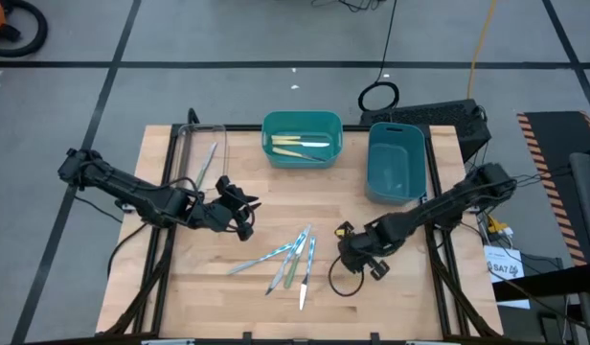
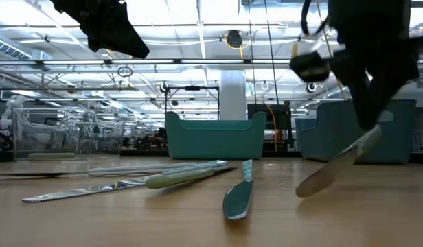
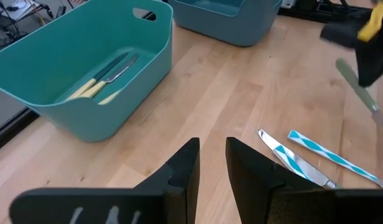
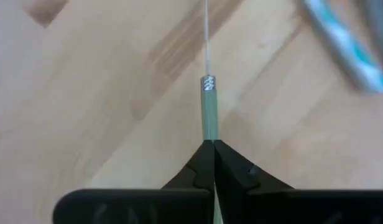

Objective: Sort silverware by color (type)
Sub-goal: Put the right green knife into the transparent bin

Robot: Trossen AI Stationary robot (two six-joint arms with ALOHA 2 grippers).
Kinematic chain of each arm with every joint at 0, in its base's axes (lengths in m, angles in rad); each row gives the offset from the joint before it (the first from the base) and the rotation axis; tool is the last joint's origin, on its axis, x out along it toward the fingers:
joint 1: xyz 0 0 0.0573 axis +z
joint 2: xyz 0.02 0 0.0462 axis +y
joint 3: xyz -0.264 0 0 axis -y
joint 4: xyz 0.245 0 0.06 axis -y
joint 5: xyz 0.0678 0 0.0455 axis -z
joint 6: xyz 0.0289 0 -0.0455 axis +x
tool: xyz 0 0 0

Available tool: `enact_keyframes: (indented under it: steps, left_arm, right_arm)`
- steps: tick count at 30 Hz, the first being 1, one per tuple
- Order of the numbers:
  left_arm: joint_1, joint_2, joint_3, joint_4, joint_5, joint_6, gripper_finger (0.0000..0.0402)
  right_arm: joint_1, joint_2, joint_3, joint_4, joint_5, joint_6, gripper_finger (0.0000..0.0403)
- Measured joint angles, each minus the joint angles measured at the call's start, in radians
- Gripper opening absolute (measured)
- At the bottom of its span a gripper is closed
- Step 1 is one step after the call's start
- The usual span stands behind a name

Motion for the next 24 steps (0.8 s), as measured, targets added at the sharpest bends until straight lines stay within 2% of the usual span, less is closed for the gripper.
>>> enact_keyframes:
  steps: [3, 7, 14, 18, 24]
  left_arm:
    - [-0.001, 0.000, 0.000, 0.000, 0.000, 0.000, 0.0086]
    - [-0.003, 0.000, 0.000, 0.000, 0.000, -0.001, 0.0086]
    - [-0.003, 0.000, 0.000, 0.002, -0.001, -0.004, 0.0086]
    - [-0.003, 0.000, 0.000, 0.005, -0.001, -0.003, 0.0086]
    - [-0.003, 0.000, 0.000, 0.008, -0.004, 0.000, 0.0086]
  right_arm:
    - [0.035, -0.038, 0.002, 0.066, 0.042, 0.055, 0.0003]
    - [0.066, -0.036, -0.005, 0.059, 0.131, 0.141, 0.0003]
    - [0.082, -0.025, -0.102, 0.079, 0.120, 0.225, 0.0006]
    - [0.092, -0.025, -0.139, 0.130, 0.170, 0.250, 0.0045]
    - [0.061, -0.022, -0.148, 0.243, 0.136, 0.266, 0.0138]
